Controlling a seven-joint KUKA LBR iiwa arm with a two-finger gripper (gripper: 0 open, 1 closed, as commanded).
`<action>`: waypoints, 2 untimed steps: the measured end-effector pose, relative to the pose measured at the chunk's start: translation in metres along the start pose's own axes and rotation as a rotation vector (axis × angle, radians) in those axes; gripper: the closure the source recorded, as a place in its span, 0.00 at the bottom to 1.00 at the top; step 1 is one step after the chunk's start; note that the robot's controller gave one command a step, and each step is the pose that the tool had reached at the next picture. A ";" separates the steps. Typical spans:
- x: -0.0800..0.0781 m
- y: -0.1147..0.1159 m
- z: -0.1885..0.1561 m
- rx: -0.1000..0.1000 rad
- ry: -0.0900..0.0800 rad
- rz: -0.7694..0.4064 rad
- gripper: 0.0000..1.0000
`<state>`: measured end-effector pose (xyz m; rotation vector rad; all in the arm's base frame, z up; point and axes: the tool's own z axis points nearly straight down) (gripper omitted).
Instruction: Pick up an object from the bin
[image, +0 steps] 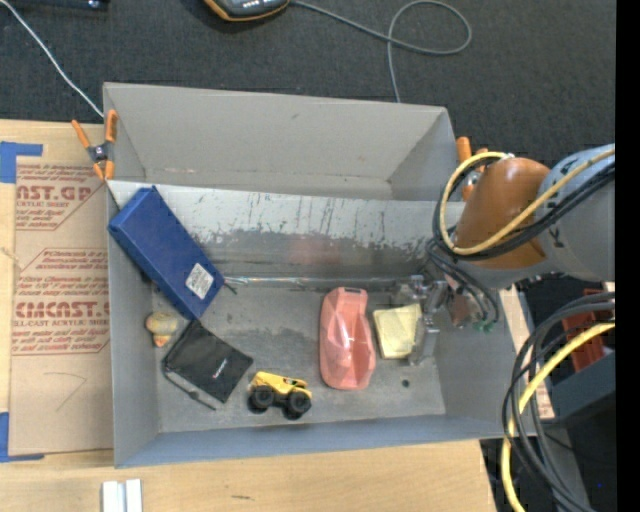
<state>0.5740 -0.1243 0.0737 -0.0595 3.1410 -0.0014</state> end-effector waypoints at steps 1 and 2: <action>0.000 0.000 -0.011 0.000 -0.001 0.000 1.00; 0.000 0.000 -0.020 0.000 0.001 0.000 1.00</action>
Offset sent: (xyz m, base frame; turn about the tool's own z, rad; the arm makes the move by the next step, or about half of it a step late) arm -0.0001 0.0001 0.0883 0.0000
